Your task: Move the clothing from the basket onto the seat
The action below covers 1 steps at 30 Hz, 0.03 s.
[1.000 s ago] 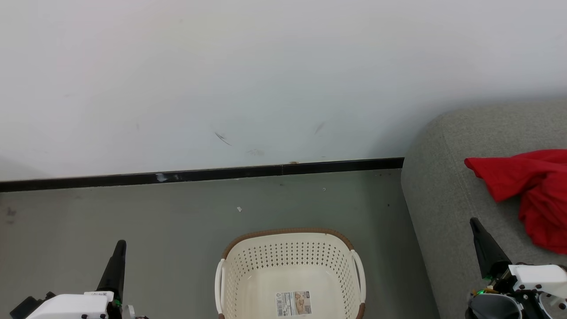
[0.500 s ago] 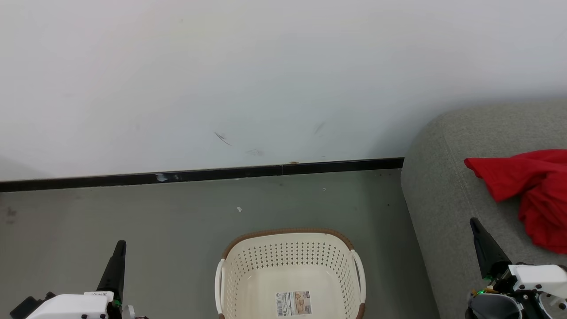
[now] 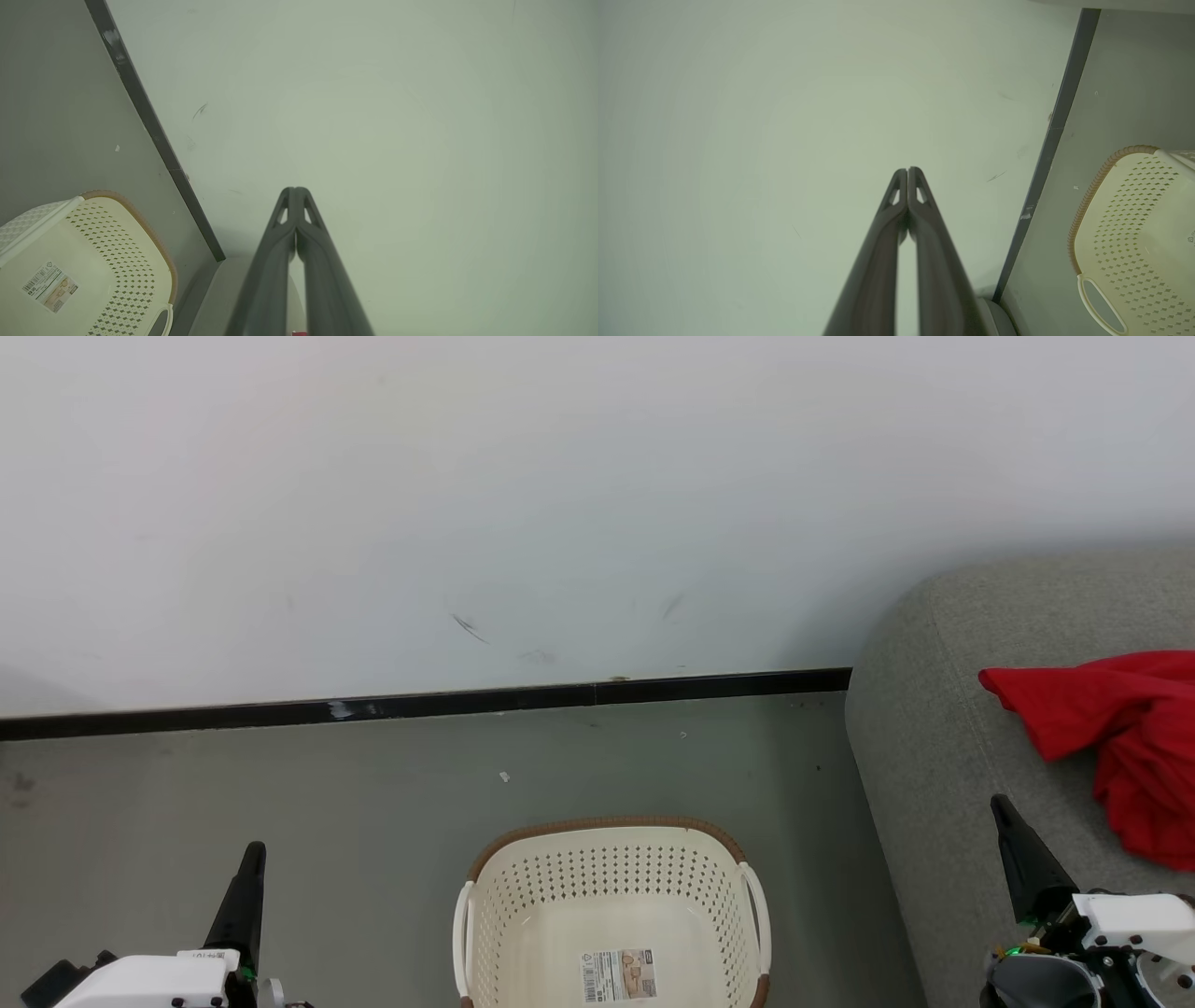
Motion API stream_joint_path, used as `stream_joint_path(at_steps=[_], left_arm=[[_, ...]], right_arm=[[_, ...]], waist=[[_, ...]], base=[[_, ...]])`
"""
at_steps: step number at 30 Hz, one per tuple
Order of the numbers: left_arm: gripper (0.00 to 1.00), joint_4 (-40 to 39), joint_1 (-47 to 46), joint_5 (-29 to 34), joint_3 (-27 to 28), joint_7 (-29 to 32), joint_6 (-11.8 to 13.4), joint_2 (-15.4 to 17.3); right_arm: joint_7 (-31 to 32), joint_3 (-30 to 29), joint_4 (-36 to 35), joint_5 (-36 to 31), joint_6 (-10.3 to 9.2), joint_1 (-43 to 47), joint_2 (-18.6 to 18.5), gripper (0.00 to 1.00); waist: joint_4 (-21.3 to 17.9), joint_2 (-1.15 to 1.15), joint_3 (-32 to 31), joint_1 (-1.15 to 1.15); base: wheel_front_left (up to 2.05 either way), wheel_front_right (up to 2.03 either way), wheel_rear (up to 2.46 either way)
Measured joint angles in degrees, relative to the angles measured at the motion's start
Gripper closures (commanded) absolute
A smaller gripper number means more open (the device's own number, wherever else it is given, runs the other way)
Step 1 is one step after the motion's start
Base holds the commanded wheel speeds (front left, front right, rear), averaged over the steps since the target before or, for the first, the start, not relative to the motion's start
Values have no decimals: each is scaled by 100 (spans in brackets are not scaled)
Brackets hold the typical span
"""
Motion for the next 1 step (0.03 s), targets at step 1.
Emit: stream_joint_path(at_steps=[1], left_arm=[[100, 1, -1, 0, 0, 0, 0, 0]], right_arm=[[0, 0, 0, 0, 0, 0, 0, 100]], waist=[[0, 0, 0, 0]], base=[[0, 0, 0]])
